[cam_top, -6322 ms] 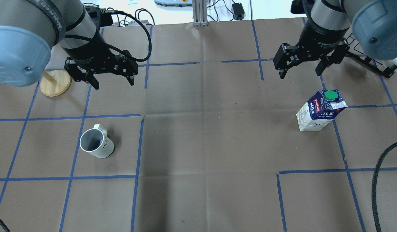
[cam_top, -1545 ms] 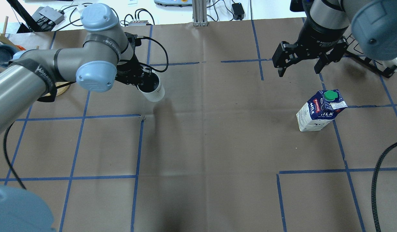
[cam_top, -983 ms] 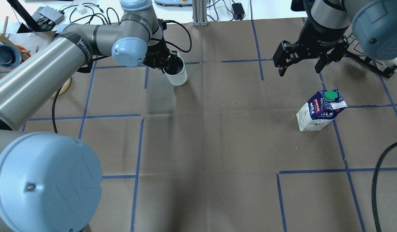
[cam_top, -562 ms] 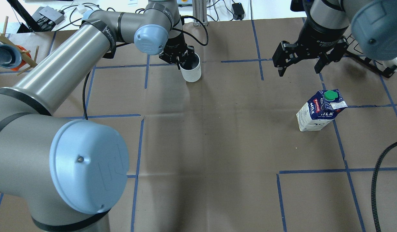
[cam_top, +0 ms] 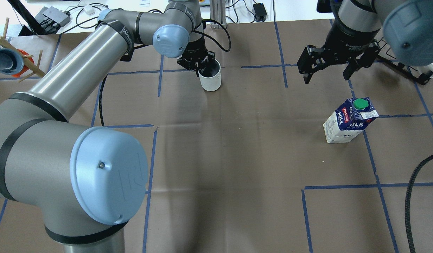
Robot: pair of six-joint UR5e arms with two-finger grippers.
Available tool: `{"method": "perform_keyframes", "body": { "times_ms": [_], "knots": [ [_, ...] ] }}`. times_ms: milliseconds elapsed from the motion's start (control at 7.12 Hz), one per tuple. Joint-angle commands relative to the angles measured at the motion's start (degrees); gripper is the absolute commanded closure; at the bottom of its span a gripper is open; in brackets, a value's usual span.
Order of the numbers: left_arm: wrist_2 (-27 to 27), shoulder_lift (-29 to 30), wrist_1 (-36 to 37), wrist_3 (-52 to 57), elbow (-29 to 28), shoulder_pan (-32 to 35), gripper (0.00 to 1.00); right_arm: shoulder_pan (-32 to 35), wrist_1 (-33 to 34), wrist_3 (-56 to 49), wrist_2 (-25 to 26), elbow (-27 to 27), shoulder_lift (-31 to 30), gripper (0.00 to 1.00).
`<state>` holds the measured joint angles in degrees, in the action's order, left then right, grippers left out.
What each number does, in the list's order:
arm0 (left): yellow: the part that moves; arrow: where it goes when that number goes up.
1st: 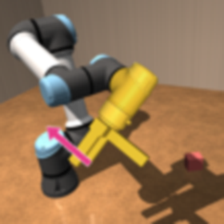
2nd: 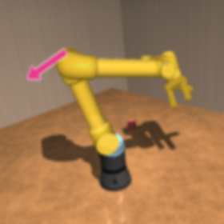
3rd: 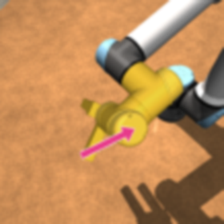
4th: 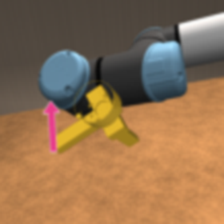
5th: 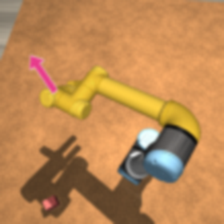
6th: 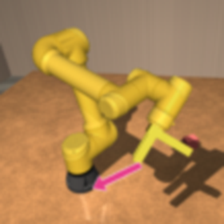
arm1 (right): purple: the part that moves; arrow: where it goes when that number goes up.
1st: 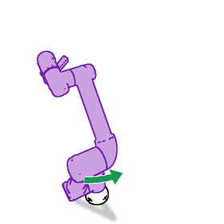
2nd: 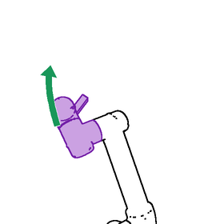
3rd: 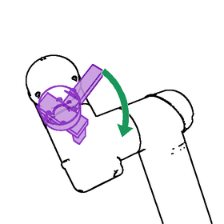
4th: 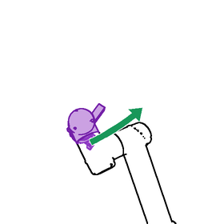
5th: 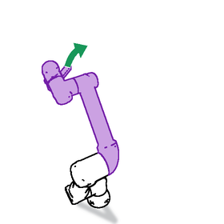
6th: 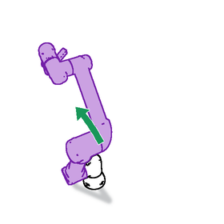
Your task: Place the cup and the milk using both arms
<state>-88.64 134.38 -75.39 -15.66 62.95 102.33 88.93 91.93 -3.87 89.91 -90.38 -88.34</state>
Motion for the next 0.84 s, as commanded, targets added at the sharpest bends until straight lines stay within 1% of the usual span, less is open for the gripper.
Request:
{"method": "perform_keyframes", "body": {
  "times_ms": [0,140,281,421,562,702],
  "knots": [
    [0.05,0.09,0.07,0.19,0.16,-0.37,0.87,-0.16,0.09,-0.17,-0.09,0.03,0.01,0.0],
    [0.05,0.0,-0.02,0.19,0.16,-0.46,0.81,-0.16,0.09,-0.17,-0.09,0.03,0.01,0.0],
    [-0.12,0.0,0.07,0.19,0.16,-0.55,0.59,-0.34,0.26,-0.26,-0.09,0.03,0.01,0.0],
    [0.05,-0.09,0.07,0.19,0.16,-0.55,0.25,-1.12,0.18,-0.52,0.0,0.03,0.01,0.0],
    [-0.04,-0.52,0.07,0.19,0.25,-0.55,0.16,-2.43,0.26,-3.48,0.09,0.03,0.01,0.0],
    [-0.13,-2.18,-0.19,0.45,0.42,-0.64,0.07,-4.97,0.09,-6.64,0.0,0.03,0.01,0.0]
  ]
}}
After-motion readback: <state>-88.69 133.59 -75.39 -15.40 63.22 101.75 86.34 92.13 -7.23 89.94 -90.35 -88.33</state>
